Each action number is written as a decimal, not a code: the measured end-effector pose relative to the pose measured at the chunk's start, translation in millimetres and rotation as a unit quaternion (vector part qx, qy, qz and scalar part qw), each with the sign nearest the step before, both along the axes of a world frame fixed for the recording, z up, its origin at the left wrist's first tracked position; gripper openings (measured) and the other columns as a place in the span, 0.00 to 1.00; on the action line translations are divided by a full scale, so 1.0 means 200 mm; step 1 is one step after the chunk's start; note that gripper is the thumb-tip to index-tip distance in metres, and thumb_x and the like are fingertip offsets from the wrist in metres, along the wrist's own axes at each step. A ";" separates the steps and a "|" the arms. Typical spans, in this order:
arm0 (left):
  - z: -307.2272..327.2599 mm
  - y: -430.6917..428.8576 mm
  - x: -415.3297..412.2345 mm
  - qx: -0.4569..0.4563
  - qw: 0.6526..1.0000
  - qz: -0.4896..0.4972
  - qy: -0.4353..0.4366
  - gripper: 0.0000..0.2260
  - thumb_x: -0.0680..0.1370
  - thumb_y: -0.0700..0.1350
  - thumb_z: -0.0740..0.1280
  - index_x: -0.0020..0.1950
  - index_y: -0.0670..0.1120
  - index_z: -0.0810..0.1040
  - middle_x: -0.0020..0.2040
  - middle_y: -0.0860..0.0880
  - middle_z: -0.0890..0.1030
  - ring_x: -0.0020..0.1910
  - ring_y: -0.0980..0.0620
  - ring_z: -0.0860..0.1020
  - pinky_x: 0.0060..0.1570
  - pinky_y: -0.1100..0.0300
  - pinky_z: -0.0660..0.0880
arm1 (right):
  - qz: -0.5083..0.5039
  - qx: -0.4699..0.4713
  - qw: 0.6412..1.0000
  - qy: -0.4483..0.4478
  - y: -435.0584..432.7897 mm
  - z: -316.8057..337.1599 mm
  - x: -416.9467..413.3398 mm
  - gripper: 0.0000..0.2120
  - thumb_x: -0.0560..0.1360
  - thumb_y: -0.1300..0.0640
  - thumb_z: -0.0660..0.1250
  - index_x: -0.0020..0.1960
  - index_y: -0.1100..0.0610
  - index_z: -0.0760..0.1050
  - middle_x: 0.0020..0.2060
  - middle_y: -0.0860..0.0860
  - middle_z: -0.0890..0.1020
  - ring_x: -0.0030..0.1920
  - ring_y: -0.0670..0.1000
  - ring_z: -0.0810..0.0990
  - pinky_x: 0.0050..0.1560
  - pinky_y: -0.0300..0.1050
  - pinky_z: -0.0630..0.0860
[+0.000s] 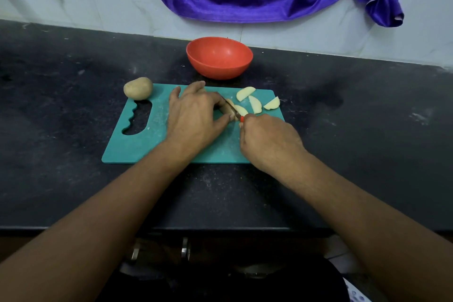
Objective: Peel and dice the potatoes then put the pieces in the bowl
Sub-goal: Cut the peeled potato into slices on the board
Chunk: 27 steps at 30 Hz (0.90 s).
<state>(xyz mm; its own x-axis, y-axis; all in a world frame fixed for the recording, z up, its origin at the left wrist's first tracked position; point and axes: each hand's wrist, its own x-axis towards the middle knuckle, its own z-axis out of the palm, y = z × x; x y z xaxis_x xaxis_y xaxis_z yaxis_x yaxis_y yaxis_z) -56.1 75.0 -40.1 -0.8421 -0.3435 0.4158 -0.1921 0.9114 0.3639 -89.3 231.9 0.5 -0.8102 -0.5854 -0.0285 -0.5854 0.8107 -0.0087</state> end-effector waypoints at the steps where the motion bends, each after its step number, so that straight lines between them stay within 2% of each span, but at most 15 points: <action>1: 0.00 0.00 0.00 0.000 1.000 0.000 0.004 0.08 0.75 0.59 0.73 0.50 0.58 0.84 0.55 0.56 0.85 0.75 0.50 0.69 0.74 0.39 0.60 | 0.000 0.000 1.000 0.000 0.00 0.00 0.00 0.12 0.85 0.52 0.55 0.61 0.56 0.73 0.41 0.50 0.71 0.43 0.52 0.74 0.38 0.50 0.68; 5: 0.00 0.01 0.01 -0.006 1.000 0.004 0.004 0.11 0.75 0.60 0.72 0.52 0.56 0.85 0.57 0.53 0.85 0.75 0.50 0.69 0.74 0.40 0.60 | -0.006 0.009 1.000 -0.006 -0.03 0.01 -0.01 0.12 0.85 0.54 0.56 0.61 0.56 0.74 0.40 0.49 0.70 0.43 0.52 0.74 0.34 0.47 0.64; 8: 0.00 0.01 0.00 -0.011 1.000 0.010 -0.004 0.12 0.75 0.61 0.71 0.53 0.56 0.85 0.59 0.52 0.85 0.75 0.51 0.68 0.74 0.41 0.59 | -0.006 0.023 1.000 -0.016 -0.06 0.03 -0.01 0.13 0.84 0.56 0.56 0.64 0.57 0.75 0.51 0.54 0.78 0.49 0.56 0.77 0.41 0.50 0.68; 11: 0.01 0.01 0.01 -0.011 1.000 0.015 -0.005 0.13 0.75 0.61 0.71 0.54 0.56 0.85 0.59 0.52 0.84 0.76 0.52 0.67 0.75 0.41 0.58 | -0.005 0.030 0.999 -0.020 -0.06 0.04 -0.01 0.14 0.85 0.56 0.55 0.65 0.56 0.74 0.56 0.54 0.79 0.49 0.55 0.75 0.43 0.51 0.69; 13: 0.02 0.02 0.02 -0.013 1.000 0.012 -0.009 0.14 0.75 0.61 0.71 0.55 0.56 0.85 0.60 0.51 0.84 0.76 0.52 0.67 0.75 0.41 0.58 | -0.009 0.032 0.999 -0.022 -0.05 0.04 0.00 0.13 0.85 0.56 0.55 0.64 0.56 0.74 0.54 0.54 0.79 0.48 0.54 0.74 0.43 0.51 0.69; 17: 0.02 0.02 0.02 -0.022 1.000 0.005 -0.008 0.16 0.75 0.62 0.71 0.56 0.56 0.85 0.60 0.50 0.84 0.76 0.52 0.67 0.74 0.39 0.59 | -0.012 0.036 0.999 -0.024 -0.02 0.04 0.01 0.13 0.85 0.55 0.55 0.63 0.57 0.75 0.45 0.52 0.72 0.45 0.54 0.73 0.41 0.51 0.69; 21: 0.01 0.01 0.02 -0.024 1.000 0.005 -0.012 0.17 0.75 0.63 0.71 0.58 0.55 0.85 0.60 0.49 0.84 0.76 0.52 0.67 0.74 0.39 0.60 | -0.020 0.042 0.999 -0.025 0.01 0.03 0.03 0.12 0.84 0.55 0.56 0.63 0.57 0.74 0.46 0.52 0.72 0.44 0.55 0.74 0.41 0.52 0.73; 27: 0.02 0.02 0.02 -0.023 1.000 0.001 -0.003 0.15 0.75 0.61 0.72 0.57 0.54 0.85 0.62 0.47 0.83 0.76 0.50 0.67 0.74 0.40 0.61 | -0.014 0.045 0.999 -0.020 -0.05 0.05 0.01 0.13 0.84 0.56 0.56 0.63 0.56 0.75 0.47 0.53 0.75 0.47 0.55 0.75 0.41 0.50 0.69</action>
